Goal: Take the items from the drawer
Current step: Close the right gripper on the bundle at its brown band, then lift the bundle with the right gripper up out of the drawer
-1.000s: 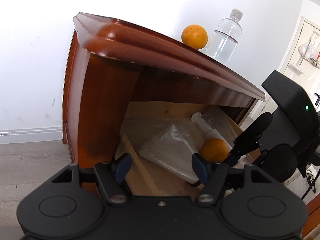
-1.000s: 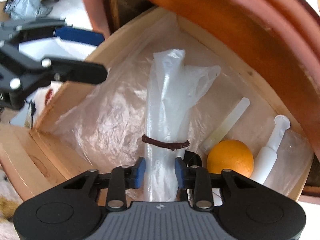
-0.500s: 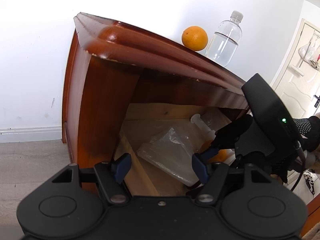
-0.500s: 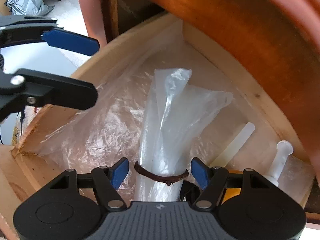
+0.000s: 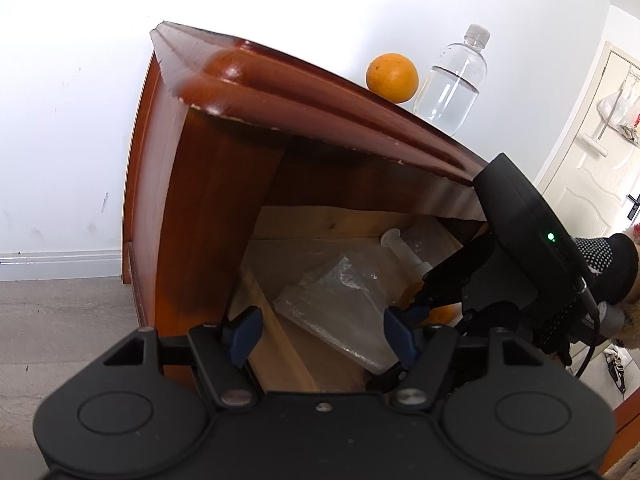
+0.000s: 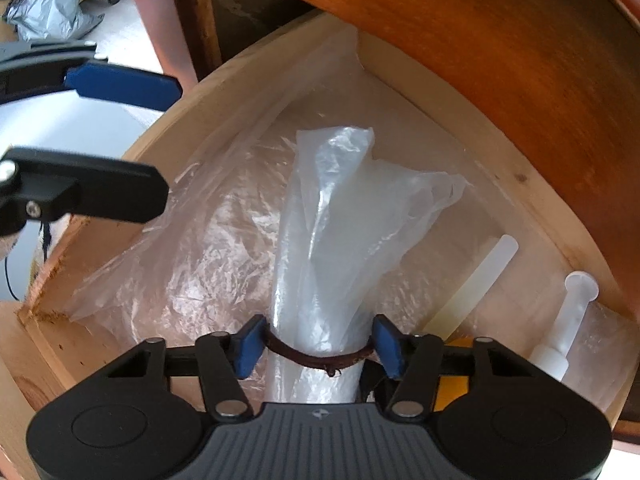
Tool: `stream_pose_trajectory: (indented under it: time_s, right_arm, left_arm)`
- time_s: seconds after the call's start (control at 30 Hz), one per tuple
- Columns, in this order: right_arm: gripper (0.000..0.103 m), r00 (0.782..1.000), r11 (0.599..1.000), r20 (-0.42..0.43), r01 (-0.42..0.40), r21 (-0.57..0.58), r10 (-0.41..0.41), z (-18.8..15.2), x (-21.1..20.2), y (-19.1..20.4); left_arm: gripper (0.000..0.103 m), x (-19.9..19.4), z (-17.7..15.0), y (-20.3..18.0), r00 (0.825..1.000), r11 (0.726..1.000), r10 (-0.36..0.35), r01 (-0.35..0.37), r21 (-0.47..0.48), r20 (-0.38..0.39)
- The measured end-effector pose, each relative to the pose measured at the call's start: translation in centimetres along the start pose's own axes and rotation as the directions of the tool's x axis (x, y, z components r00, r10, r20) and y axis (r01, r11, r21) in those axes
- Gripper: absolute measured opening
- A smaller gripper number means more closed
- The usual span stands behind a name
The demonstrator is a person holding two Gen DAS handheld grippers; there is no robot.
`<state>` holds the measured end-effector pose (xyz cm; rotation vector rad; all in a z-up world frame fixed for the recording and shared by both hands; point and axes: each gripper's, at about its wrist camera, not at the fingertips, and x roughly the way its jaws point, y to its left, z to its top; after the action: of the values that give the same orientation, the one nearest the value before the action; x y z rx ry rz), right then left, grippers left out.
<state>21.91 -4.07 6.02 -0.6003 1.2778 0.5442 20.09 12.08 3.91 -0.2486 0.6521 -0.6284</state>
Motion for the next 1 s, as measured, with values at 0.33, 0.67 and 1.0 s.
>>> stream_pose_trajectory:
  time_s: [0.33,0.67,1.0]
  right_arm:
    - [0.032,0.992,0.994,0.106,0.075,-0.075,-0.067,-0.9,-2.1,2.0]
    - [0.030,0.965,0.938,0.209,0.214,-0.273,-0.159,-3.5,-5.2,6.4]
    - [0.029,0.919,0.883,0.319,0.336,-0.329,-0.231,-7.4,-8.2,9.8]
  left_arm:
    - [0.068,-0.1,0.0,-0.2,1.000,1.000,0.010,-0.010,-0.019,0.003]
    - [0.068,-1.2,0.0,-1.6,0.999,0.999,0.032,-0.032,-0.009,0.031]
    - [0.068,-2.7,0.4,-3.6,0.997,0.999,0.045,-0.044,-0.020,0.064]
